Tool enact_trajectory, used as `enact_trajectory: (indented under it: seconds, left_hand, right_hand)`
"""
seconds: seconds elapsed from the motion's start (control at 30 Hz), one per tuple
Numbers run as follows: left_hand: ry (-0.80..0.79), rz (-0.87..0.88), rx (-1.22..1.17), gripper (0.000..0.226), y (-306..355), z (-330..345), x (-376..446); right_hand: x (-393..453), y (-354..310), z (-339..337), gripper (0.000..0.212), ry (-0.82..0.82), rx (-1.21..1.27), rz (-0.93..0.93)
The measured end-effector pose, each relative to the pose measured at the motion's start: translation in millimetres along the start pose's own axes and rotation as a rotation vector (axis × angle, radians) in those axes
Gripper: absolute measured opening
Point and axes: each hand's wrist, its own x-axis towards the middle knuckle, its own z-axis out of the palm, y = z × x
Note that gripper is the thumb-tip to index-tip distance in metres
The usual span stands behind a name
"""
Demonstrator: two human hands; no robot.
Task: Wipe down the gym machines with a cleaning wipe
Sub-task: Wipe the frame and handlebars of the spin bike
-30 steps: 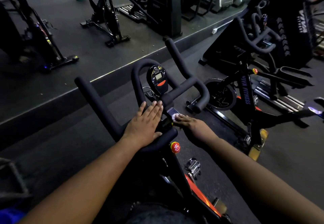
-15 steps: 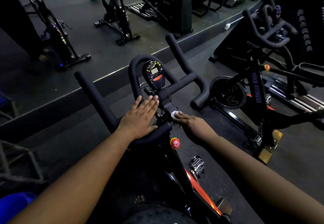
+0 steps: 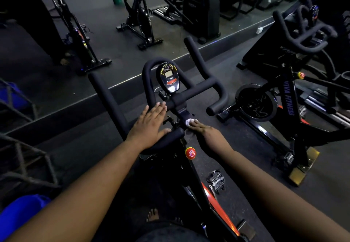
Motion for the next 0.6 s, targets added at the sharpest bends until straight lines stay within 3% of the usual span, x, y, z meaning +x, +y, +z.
enact_trajectory:
  seconds: [0.13,0.23,0.43,0.5,0.6]
  left_hand:
    - [0.073,-0.040,-0.057,0.075,5,-1,-2]
    - [0.119,-0.058,-0.118,0.067,7,-2,-7]
    - [0.182,0.029,-0.170,0.067,23,12,-30]
    - [0.192,0.066,-0.121,0.067,32,19,-36]
    - [0.065,0.130,0.079,0.085,47,30,-52]
  right_hand:
    - [10,-38,-16,0.062,0.147,0.176,0.010]
    - [12,-73,1,0.054,0.071,0.146,-0.025]
    - [-45,-59,28,0.047,0.230,0.076,-0.083]
    - [-68,-49,33,0.047,0.231,0.055,-0.008]
    - [-91,-51,40,0.054,0.238,0.074,0.165]
